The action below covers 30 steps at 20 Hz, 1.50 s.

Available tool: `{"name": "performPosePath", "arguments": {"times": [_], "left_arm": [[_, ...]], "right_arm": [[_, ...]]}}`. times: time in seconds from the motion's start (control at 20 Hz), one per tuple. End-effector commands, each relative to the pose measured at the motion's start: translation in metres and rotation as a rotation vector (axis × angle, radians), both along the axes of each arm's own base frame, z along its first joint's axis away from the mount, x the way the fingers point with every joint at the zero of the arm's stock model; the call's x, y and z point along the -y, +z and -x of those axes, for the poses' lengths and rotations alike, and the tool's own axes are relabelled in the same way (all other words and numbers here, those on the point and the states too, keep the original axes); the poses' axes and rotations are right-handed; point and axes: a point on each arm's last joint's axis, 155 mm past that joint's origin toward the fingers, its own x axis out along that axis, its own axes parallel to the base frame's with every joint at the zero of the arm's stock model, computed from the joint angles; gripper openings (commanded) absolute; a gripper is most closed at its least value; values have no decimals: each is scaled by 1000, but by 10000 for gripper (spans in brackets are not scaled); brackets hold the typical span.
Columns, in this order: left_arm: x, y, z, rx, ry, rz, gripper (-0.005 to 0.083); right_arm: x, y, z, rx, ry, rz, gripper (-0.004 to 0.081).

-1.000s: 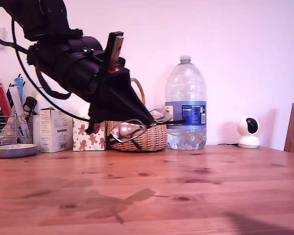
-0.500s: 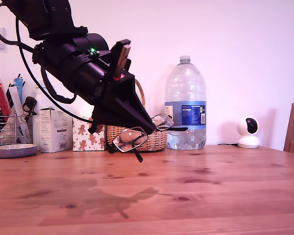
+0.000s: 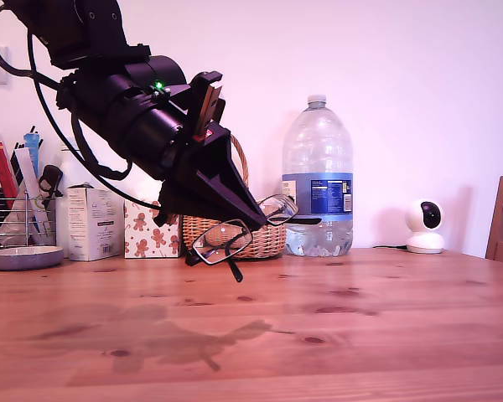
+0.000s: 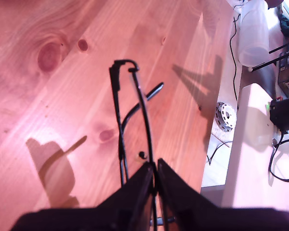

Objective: Pick up the glasses and close them, then place them back on the table

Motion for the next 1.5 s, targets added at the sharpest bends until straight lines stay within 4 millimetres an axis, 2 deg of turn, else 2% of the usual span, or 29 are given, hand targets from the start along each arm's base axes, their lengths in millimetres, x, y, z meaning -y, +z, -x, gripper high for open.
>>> {"name": "performPosePath", "arguments": {"times": [0.0,0.45,0.95,1.05,1.25,1.45], "left_arm": [[4,-11,-1,-8,-10,-8,-23],[1,-64,0,-107,-5,-77,-23],[-7,-80,-15,-43,31,-156,-18],[-8,-82,-16,-32,36,-172,15],[-7,-82,-18,-21,36,-165,251],[-6,-76,-20,-22,36,-169,265]], "right_arm": [[-1,3,-2,15,0,-15,-10],[-3,5,-2,25,9,-22,-10],[-6,5,-1,23,27,-27,-10],[-6,5,-1,23,27,-27,-10],[-6,6,-1,24,27,-27,-10],[-7,6,-1,27,28,-29,-10]]}}
